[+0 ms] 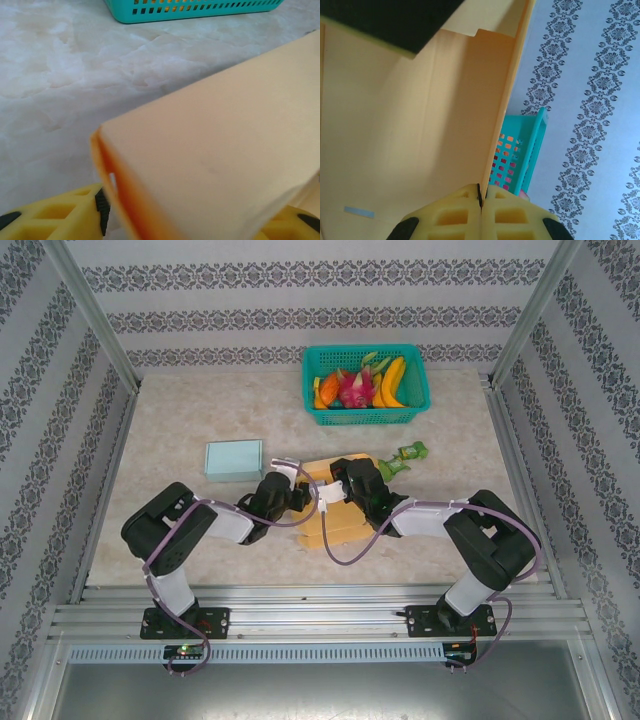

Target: Fold the paper box

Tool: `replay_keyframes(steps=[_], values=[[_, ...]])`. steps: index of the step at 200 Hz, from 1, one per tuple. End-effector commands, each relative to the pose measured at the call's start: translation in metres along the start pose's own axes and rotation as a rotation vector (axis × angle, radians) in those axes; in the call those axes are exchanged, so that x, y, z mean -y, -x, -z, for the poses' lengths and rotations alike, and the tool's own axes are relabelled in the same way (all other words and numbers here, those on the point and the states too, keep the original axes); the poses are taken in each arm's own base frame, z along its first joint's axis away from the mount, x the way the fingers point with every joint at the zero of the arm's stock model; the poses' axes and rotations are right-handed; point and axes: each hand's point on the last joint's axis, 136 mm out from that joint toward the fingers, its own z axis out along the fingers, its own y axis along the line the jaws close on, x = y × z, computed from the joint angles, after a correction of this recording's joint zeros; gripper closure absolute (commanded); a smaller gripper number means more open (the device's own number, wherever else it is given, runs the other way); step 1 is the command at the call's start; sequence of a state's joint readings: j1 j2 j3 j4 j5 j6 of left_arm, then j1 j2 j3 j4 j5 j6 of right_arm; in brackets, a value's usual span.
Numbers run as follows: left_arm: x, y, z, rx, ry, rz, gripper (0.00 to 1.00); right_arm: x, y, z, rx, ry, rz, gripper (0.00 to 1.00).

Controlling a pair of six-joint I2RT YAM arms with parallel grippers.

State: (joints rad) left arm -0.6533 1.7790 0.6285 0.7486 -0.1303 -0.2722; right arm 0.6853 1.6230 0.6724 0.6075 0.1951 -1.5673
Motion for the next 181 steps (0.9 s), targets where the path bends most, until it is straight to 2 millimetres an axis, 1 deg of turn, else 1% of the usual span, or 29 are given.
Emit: replay_keyframes(steps=[1,27,45,62,75,83,99,110,125,150,181], values=[[-0.008,0.006,-0.003,0.025,0.092,-0.050,0.48,-0.019,0.004,0.000,0.005,0.073,0.041,1.00],[-0.014,-0.001,-0.003,0.003,0.125,-0.069,0.57,-0.021,0.001,-0.001,-0.010,0.080,0.040,1.00],[-0.018,-0.007,0.000,-0.011,0.137,-0.084,0.62,-0.022,-0.002,-0.002,-0.016,0.082,0.035,1.00],[-0.023,-0.011,0.003,-0.020,0.154,-0.091,0.70,-0.022,-0.002,-0.002,-0.016,0.082,0.035,1.00],[-0.029,-0.014,0.004,-0.028,0.189,-0.086,0.73,-0.022,-0.002,-0.002,-0.019,0.082,0.035,1.00],[-0.037,-0.015,0.006,-0.039,0.240,-0.073,0.76,-0.021,-0.003,-0.002,-0.023,0.080,0.035,1.00],[-0.066,-0.015,0.014,-0.061,0.431,-0.032,0.75,-0.019,-0.007,-0.003,-0.041,0.073,0.029,1.00],[-0.085,-0.016,0.022,-0.070,0.563,-0.016,0.75,-0.016,-0.014,-0.005,-0.067,0.058,0.016,1.00],[-0.101,-0.012,0.029,-0.055,0.680,-0.030,0.75,-0.014,-0.022,-0.006,-0.094,0.045,-0.001,1.00],[-0.114,-0.011,0.033,-0.055,0.796,-0.081,0.74,-0.012,-0.035,-0.008,-0.137,0.037,-0.035,1.00],[-0.115,-0.014,0.026,-0.082,0.823,-0.117,0.74,-0.016,-0.034,-0.011,-0.131,0.048,-0.041,1.00]])
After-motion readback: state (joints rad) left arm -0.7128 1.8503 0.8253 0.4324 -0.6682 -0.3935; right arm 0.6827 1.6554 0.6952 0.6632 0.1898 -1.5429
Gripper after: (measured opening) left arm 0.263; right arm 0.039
